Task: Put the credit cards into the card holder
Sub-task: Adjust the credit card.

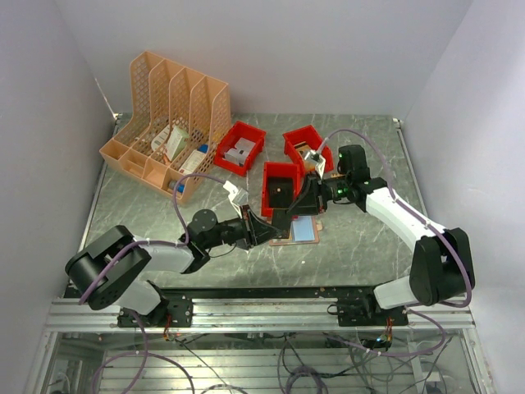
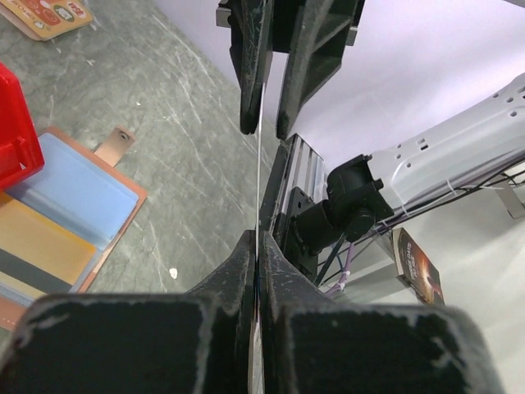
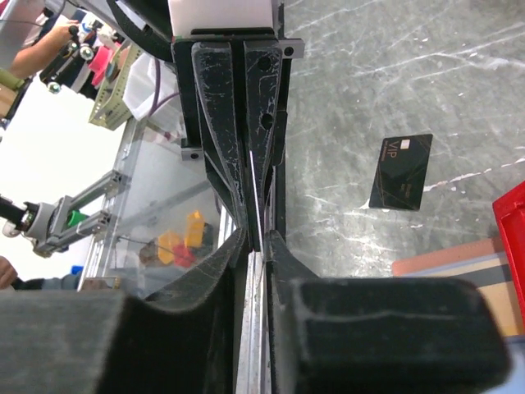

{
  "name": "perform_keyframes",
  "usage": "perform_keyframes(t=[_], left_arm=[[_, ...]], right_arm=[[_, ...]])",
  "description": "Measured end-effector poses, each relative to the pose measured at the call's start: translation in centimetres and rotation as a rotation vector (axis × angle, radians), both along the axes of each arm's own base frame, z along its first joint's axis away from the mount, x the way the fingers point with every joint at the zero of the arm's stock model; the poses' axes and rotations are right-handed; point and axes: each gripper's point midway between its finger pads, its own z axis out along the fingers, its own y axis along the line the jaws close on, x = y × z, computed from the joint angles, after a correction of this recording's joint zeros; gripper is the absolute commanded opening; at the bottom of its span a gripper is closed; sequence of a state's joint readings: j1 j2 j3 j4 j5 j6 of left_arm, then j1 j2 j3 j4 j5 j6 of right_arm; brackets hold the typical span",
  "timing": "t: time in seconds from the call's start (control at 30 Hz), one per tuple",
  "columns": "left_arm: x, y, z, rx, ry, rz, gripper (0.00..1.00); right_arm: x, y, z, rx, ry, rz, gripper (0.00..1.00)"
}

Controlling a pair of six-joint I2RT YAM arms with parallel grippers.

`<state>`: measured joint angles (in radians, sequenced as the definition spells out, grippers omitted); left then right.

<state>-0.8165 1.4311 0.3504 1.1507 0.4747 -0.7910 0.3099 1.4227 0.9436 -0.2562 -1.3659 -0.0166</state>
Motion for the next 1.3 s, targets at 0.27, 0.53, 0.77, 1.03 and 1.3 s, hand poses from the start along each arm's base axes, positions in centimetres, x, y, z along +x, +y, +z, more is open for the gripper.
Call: perform_keyframes(t=[0.27, 0.53, 0.77, 1.03, 1.3], left_arm=[[-0.2, -0.1, 0.9, -0.035, -0.003, -0.004, 0.35], [-0.2, 1.7, 1.5, -0.149, 0.046, 0.081, 0.50], [0.8, 2.2, -0.2, -0.163, 0.155, 0.165, 0.50], [1.4, 1.9, 0.8, -0.200, 0.174, 0.185, 0.48], [1.3, 1.7, 2.1, -0.236, 0.172, 0.174, 0.36]], right_arm=[[-0.1, 0.6, 1.1, 0.034, 0.027, 0.025, 0.00], [0.2, 0.2, 1.3, 0.052, 0.208, -0.017, 0.00], [0.8, 0.1, 1.8, 0.064, 0.325, -0.087, 0.00], [1.6, 0.2, 2.0, 0.071, 0.339, -0.132, 0.00], [1.9, 0.3, 1.6, 0.067, 0.345, -0.142, 0.00]])
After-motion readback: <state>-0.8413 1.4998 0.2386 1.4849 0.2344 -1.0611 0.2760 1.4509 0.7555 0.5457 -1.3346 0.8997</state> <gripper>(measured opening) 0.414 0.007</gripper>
